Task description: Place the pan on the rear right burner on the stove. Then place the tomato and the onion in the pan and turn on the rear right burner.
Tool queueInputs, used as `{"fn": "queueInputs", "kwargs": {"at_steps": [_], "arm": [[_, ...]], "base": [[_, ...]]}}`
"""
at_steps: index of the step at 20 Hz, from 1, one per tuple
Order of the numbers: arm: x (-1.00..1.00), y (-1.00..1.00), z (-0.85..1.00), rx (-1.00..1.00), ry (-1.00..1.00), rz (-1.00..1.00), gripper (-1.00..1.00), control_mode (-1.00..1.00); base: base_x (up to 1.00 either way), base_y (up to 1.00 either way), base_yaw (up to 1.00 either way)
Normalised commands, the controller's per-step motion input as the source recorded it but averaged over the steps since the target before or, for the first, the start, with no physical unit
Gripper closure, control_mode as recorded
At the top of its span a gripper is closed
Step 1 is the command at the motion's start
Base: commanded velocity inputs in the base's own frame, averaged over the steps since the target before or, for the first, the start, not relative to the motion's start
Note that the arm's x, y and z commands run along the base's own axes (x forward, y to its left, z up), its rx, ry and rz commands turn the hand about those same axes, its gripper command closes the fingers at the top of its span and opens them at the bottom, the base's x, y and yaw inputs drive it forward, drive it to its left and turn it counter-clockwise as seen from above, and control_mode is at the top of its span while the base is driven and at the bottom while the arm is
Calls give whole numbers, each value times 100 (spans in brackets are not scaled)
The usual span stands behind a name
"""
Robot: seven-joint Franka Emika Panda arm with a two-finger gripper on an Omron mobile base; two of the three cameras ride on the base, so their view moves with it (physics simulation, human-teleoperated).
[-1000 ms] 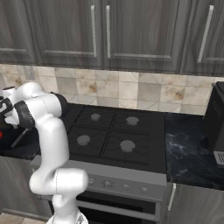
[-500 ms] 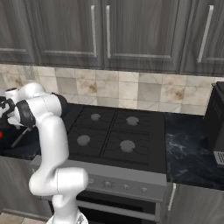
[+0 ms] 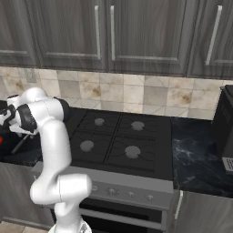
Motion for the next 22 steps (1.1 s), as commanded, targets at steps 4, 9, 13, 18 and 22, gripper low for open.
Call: {"fn": "queueInputs", "kwargs": {"at_steps": [4,9,13,18,22], "arm": [[0,0,-18,0,0,0,100,-100],[0,0,-5,0,0,0,100,-100],[0,0,0,0,-2,0,100,-100],[-7,0,22,0,-11,-1,100,-100],[-8,0,39,0,-12,-1,100,-100]], "base": [[0,0,0],[0,0,0],[0,0,0],[0,0,0],[0,0,0]]}}
